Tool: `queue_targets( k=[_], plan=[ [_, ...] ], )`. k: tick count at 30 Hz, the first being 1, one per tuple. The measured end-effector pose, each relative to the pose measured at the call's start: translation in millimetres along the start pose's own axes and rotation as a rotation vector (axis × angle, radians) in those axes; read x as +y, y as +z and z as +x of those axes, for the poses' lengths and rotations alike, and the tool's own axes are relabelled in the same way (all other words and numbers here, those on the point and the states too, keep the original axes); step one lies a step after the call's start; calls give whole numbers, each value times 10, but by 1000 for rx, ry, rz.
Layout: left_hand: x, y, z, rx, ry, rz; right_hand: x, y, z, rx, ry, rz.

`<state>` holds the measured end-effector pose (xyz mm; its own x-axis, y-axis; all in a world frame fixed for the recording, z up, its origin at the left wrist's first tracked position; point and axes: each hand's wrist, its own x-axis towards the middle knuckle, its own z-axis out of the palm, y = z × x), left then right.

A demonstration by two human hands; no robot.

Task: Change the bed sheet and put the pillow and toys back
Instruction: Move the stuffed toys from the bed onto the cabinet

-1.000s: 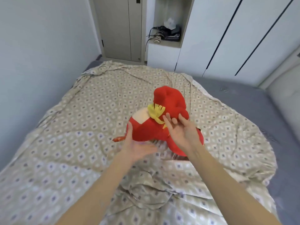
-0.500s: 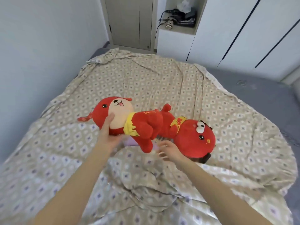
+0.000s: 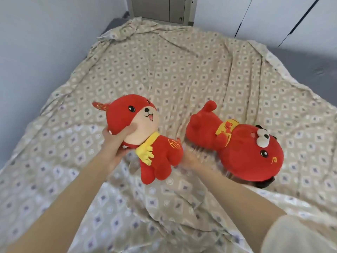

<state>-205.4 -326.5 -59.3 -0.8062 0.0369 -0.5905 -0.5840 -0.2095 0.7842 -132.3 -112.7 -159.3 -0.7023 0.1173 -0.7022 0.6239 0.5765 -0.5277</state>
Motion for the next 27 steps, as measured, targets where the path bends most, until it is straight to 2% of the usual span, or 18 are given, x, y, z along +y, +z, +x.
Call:
queue_targets(
  k=[4,6,10,12,16,18,20,23,25,27],
  plan=[
    [-61,16,180,2,-4,47,100,83,189,-79,-12,-128],
    [-73,61,216,-8,-10,51,77,82,218,-137,-16,-272],
    [-67,148,246,-27,-5,64,108,204,221,-227,26,-280],
    [-57,167,252,-46,-7,78,191,298,186,-138,139,-122],
    [-18,191,233,-108,-3,136,271,379,121,-11,58,-55],
    [30,217,204,-133,12,168,258,310,87,123,137,-34],
    [99,277,166,-160,32,192,274,130,60,369,169,-125],
    [220,413,103,-200,52,173,254,-284,-5,668,-40,-382],
    [282,527,69,-225,58,150,268,-571,-11,696,-71,-407],
    [311,641,46,-247,61,149,308,-787,38,589,24,-328]
  ],
)
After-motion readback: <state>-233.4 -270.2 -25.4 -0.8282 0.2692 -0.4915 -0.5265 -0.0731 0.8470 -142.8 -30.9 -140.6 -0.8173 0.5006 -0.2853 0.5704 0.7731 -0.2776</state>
